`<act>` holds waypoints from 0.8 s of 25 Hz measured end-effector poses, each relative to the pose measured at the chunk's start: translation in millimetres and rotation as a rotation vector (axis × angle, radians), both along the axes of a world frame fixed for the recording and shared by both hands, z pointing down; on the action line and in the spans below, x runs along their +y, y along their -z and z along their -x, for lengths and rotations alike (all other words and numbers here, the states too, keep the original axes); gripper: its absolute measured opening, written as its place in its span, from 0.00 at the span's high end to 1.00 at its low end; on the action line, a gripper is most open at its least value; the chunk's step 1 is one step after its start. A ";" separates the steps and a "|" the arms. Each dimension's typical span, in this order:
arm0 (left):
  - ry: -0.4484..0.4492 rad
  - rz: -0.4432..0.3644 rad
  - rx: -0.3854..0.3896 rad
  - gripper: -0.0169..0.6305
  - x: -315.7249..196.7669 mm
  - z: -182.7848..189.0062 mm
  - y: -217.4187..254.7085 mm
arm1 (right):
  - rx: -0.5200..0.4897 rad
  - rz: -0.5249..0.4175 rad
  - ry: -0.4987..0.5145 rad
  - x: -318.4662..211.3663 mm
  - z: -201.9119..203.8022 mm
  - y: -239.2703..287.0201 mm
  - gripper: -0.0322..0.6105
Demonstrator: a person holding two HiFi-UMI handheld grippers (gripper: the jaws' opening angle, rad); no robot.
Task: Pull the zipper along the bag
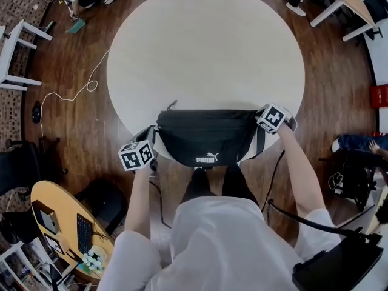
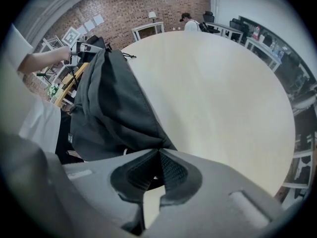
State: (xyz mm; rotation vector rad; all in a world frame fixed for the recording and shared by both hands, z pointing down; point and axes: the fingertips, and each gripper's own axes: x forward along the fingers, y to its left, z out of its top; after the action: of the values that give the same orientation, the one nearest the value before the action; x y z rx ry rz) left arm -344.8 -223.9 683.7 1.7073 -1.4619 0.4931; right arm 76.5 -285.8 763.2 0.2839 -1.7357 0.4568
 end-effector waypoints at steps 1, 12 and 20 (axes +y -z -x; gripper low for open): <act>-0.007 0.005 -0.013 0.94 -3.3 5.8 -7.0 | 0.007 -0.001 -0.003 -0.5 -0.3 0.1 0.96; -0.130 0.056 -0.141 0.93 -21.4 23.3 -61.3 | -0.006 -0.118 -0.041 -1.8 18.8 3.7 0.96; -0.166 0.015 -0.097 0.92 -6.5 4.3 -48.3 | 0.019 -0.296 -0.147 -6.1 9.2 9.5 0.96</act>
State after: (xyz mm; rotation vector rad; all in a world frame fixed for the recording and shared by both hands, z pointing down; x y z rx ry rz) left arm -349.0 -230.4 732.0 1.8234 -1.3864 0.6824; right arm 67.4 -291.9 753.8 0.6289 -1.7700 0.2997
